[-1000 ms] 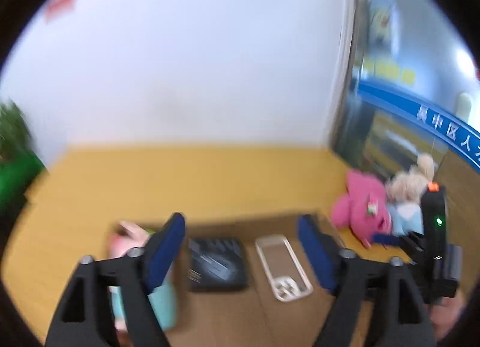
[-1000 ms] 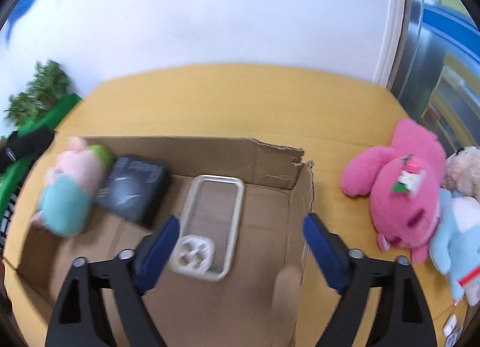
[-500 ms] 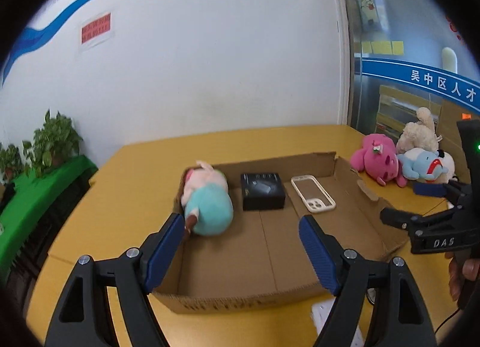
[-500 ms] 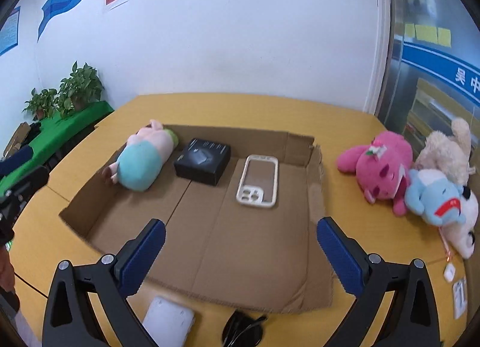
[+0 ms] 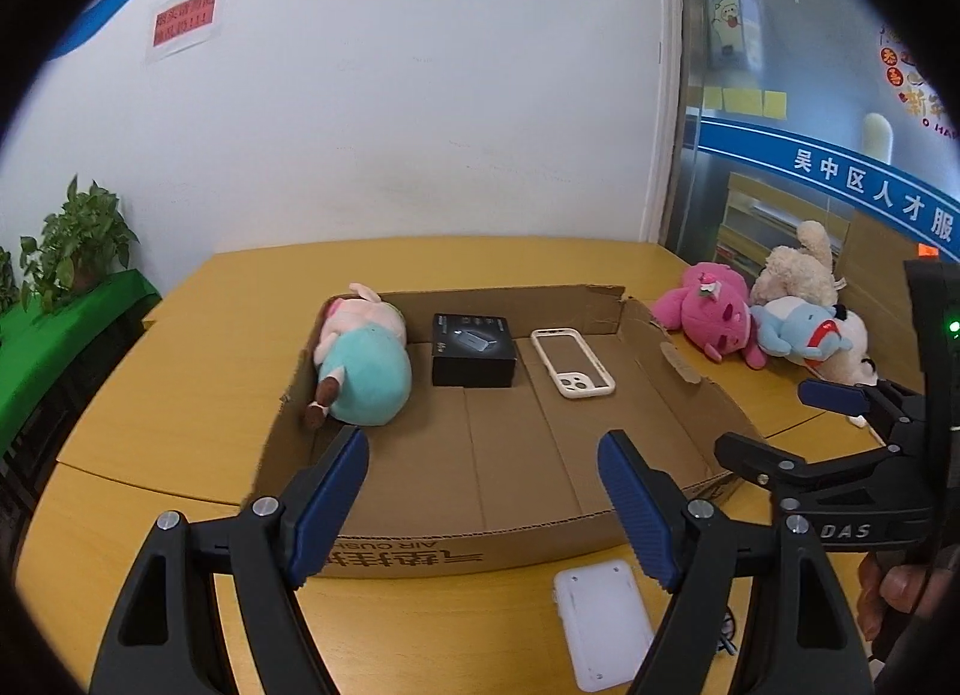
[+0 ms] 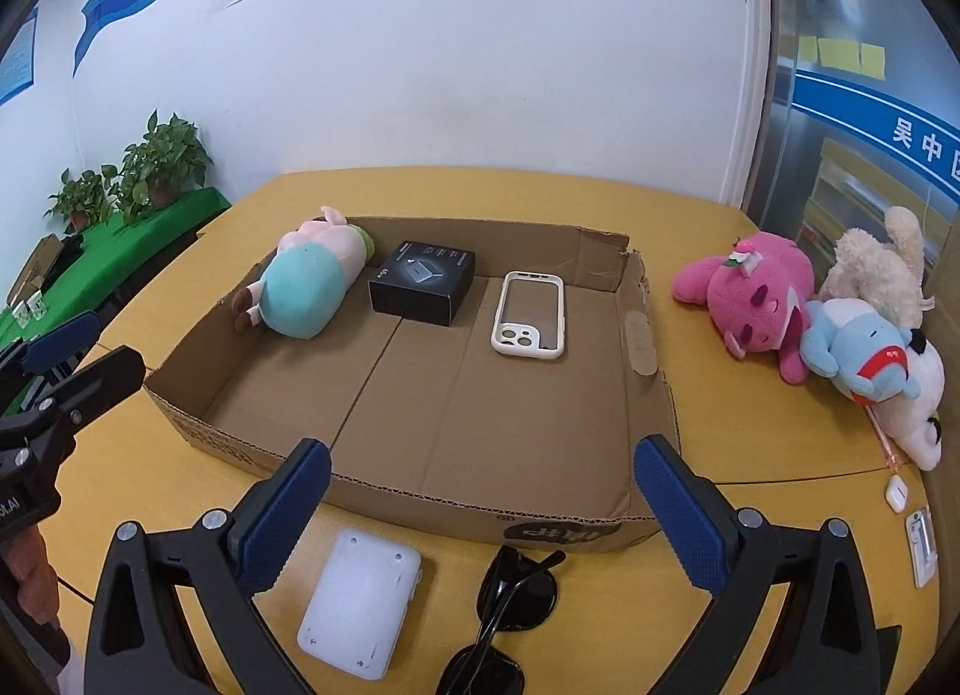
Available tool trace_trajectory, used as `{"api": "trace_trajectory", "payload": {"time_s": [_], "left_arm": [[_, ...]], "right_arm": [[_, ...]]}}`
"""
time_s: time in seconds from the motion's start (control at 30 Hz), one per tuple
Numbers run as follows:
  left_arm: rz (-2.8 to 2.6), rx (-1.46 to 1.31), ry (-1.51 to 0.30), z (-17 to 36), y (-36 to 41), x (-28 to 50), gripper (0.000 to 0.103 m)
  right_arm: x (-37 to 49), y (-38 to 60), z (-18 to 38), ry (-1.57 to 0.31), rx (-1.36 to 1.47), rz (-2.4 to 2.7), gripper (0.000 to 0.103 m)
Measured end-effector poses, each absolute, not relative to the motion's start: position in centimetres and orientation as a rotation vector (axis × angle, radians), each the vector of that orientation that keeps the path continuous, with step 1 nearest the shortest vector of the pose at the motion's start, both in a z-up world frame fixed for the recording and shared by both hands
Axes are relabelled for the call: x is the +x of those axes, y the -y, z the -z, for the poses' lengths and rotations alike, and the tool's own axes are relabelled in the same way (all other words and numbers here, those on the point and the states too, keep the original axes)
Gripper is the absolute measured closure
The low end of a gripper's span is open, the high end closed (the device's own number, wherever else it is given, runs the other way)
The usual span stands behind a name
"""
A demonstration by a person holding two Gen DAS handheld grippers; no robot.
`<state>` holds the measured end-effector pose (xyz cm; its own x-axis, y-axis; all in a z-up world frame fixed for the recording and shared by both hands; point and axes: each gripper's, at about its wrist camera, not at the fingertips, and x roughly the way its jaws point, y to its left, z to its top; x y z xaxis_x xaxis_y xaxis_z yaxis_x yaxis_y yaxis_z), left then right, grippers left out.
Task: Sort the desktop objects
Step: 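Withdraw the left gripper and move it toward the white power bank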
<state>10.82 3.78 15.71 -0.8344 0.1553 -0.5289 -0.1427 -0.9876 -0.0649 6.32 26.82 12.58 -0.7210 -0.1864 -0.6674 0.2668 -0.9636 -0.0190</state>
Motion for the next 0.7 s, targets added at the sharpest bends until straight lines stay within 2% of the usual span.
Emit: {"api": "trace_trajectory", "payload": {"time_s": [0.23, 0.33, 0.4, 0.47, 0.5, 0.53, 0.57, 0.63, 0.7], "left_arm": [[-2.851, -0.855, 0.062, -15.4, -3.7, 10.6, 0.024], [-2.828, -0.881, 0.082, -15.1, -3.7, 10.4, 0.024], [-2.809, -0.896, 0.082, -14.8, -3.9, 10.4, 0.024], [-2.798, -0.894, 0.075, -14.5, -4.0, 10.4, 0.028], [-2.778, -0.896, 0.079, -14.3, -4.1, 10.4, 0.035], [-2.764, -0.901, 0.083, -14.2, -4.2, 10.4, 0.06], [-2.75, -0.92, 0.08, -14.0, -4.2, 10.2, 0.079], [-2.754, -0.957, 0.077, -13.3, -4.4, 9.9, 0.08], [-2.732, -1.005, 0.125, -12.4, -4.2, 9.5, 0.08]], "right_arm": [[6.1, -26.6, -12.3, -0.202, 1.035, 2.707, 0.006], [6.0, -26.5, -11.8, -0.195, 1.052, 2.695, 0.026], [5.9, -26.4, -11.5, -0.185, 1.069, 2.692, 0.051], [5.8, -26.4, -11.1, -0.173, 1.091, 2.675, 0.068], [5.8, -26.4, -10.8, -0.175, 1.104, 2.665, 0.07], [5.7, -26.3, -10.6, -0.179, 1.109, 2.66, 0.07], [5.8, -26.2, -10.4, -0.177, 1.112, 2.653, 0.07], [5.8, -26.2, -10.0, -0.145, 1.118, 2.627, 0.065], [5.9, -26.3, -9.4, -0.104, 1.132, 2.608, 0.03]]}}
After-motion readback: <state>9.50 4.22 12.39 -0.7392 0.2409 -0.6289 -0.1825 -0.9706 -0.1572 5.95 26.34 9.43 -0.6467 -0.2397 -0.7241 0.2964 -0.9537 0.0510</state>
